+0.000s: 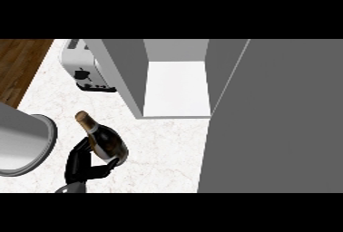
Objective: Pick up the wine, place it into the cabinet and close the cabinet
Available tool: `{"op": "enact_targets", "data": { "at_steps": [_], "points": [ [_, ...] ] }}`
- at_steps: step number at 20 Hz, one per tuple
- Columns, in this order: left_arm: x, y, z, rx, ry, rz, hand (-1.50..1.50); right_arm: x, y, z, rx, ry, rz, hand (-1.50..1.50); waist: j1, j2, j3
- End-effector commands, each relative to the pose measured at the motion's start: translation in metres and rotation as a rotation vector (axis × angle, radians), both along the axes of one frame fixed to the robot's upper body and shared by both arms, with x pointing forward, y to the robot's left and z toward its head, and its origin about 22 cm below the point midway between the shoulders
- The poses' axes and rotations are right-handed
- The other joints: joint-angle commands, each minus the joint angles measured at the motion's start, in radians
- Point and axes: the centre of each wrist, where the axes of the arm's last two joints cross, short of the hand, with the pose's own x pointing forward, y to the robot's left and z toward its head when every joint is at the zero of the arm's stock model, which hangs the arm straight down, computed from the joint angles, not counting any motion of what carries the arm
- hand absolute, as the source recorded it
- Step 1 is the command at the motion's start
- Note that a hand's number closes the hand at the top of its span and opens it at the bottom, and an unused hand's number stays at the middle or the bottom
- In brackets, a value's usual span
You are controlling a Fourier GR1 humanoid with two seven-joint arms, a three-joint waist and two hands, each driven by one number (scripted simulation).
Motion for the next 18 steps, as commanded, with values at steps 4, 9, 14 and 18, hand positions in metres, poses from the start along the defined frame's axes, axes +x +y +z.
{"op": "enact_targets", "data": {
  "at_steps": [4, 9, 14, 18],
  "points": [
    [-0.018, 0.046, -0.001, -0.073, -0.074, -0.024, 1.5, -0.033, 0.004, 0.002, 0.027, -0.045, 0.013, -1.5, -0.002, 0.002, -0.002],
    [-0.021, 0.014, -0.006, -0.087, -0.108, -0.095, 1.5, -0.018, -0.002, 0.005, 0.007, -0.027, 0.024, -1.5, 0.009, 0.001, -0.001],
    [0.005, 0.011, 0.033, -0.097, -0.151, -0.129, 1.5, -0.024, -0.011, 0.02, -0.009, -0.035, 0.034, -1.5, 0.017, -0.004, 0.0],
    [-0.002, -0.034, 0.044, -0.134, -0.149, -0.157, 1.5, -0.033, -0.001, 0.009, 0.014, -0.035, 0.027, -1.5, 0.011, -0.003, 0.0]
  ]
}}
